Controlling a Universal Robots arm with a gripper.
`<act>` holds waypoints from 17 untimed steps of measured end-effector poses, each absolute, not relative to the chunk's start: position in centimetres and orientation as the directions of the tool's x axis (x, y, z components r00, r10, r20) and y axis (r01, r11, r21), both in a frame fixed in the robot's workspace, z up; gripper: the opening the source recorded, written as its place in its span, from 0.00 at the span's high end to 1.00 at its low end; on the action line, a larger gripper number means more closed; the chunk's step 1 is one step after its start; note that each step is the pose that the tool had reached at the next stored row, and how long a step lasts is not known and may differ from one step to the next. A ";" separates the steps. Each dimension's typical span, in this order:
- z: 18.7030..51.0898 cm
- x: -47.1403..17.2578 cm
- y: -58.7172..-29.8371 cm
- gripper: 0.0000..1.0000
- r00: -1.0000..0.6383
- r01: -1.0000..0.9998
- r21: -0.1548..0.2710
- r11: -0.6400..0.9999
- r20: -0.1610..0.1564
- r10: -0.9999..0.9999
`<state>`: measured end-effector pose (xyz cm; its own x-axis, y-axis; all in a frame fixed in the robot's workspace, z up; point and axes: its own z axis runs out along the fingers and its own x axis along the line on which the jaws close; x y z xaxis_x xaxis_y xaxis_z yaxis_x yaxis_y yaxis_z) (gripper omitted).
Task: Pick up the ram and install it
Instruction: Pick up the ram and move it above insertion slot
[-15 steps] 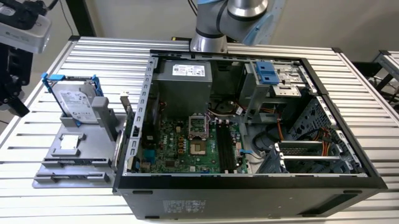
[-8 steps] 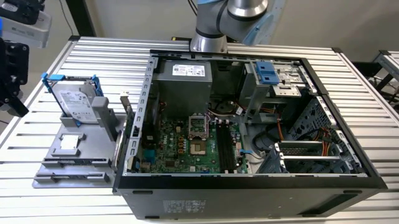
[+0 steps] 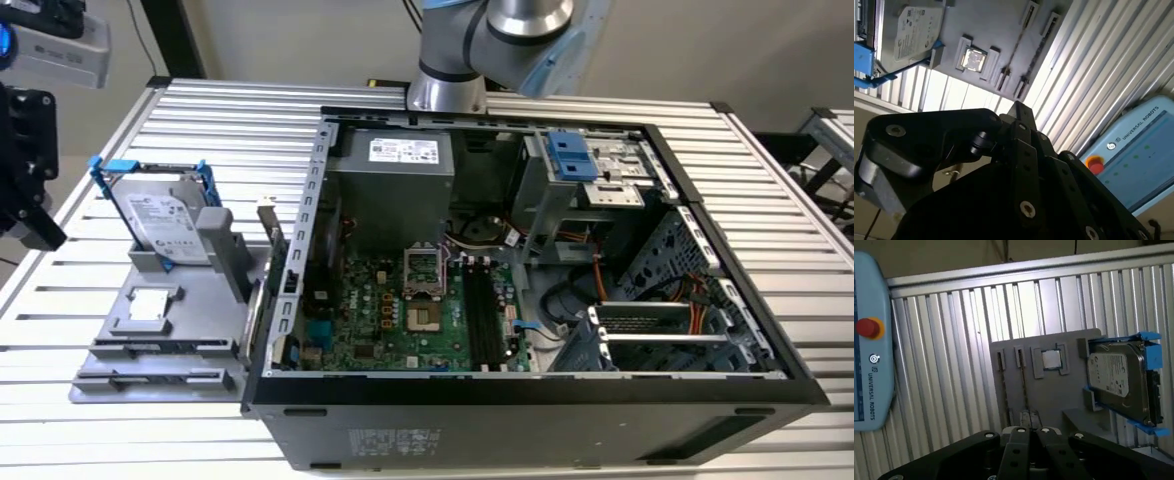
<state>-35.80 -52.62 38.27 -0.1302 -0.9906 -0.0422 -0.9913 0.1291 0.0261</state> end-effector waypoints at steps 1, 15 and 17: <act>38.3 -35.8 -52.6 1.00 -0.113 -0.993 0.023 0.112 -0.042 -0.993; 38.1 -35.8 -52.6 1.00 0.026 -1.000 -0.002 -0.026 -0.044 -0.999; 38.1 -35.8 -52.6 1.00 0.026 -1.000 -0.002 -0.026 -0.044 -0.999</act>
<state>-35.81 -52.63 38.06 0.0264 -0.9987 -0.0442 -0.9997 -0.0264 -0.0016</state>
